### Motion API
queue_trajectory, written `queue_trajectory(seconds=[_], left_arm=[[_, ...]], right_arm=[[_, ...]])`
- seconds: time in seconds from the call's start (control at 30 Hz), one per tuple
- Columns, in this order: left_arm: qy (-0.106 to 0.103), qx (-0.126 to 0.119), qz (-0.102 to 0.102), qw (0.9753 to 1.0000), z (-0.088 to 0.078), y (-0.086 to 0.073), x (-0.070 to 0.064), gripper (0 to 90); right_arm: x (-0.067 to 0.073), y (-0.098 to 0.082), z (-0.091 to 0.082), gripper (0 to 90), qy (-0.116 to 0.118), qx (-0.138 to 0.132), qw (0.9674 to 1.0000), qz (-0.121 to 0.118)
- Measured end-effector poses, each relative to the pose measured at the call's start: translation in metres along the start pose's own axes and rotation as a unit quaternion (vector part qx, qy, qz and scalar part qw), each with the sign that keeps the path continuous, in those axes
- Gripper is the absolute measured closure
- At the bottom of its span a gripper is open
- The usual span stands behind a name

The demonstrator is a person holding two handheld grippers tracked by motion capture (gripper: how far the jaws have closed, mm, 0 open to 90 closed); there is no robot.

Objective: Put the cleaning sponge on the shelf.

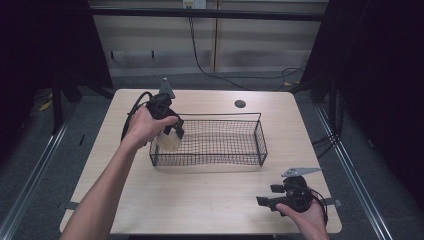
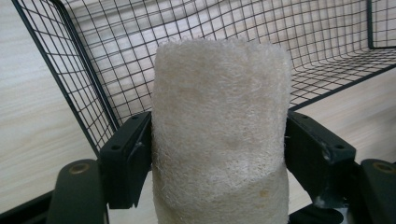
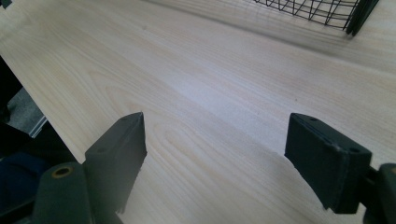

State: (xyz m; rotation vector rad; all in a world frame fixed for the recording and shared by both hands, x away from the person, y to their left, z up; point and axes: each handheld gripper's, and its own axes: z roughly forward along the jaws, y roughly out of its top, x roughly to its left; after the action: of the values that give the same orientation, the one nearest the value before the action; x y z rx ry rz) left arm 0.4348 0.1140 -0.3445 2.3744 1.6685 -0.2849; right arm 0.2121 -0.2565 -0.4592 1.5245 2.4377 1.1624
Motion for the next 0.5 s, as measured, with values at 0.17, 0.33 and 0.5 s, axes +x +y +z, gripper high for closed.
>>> queue_trajectory(seconds=[0.17, 0.33, 0.5], left_arm=[[0.005, 0.000, -0.010, 0.9999, 0.008, 0.003, 0.002, 27.8], [0.007, 0.000, -0.021, 0.9997, 0.016, 0.005, 0.005, 27.8], [0.011, -0.001, -0.027, 0.9996, 0.025, 0.009, 0.010, 27.8]], right_arm=[[0.000, 0.000, 0.001, 20.3, 0.001, 0.001, 1.0000, 0.000], [0.000, 0.000, 0.001, 20.3, 0.002, 0.003, 1.0000, 0.001], [-0.001, 0.000, 0.001, 20.3, 0.005, 0.002, 1.0000, 0.004]])
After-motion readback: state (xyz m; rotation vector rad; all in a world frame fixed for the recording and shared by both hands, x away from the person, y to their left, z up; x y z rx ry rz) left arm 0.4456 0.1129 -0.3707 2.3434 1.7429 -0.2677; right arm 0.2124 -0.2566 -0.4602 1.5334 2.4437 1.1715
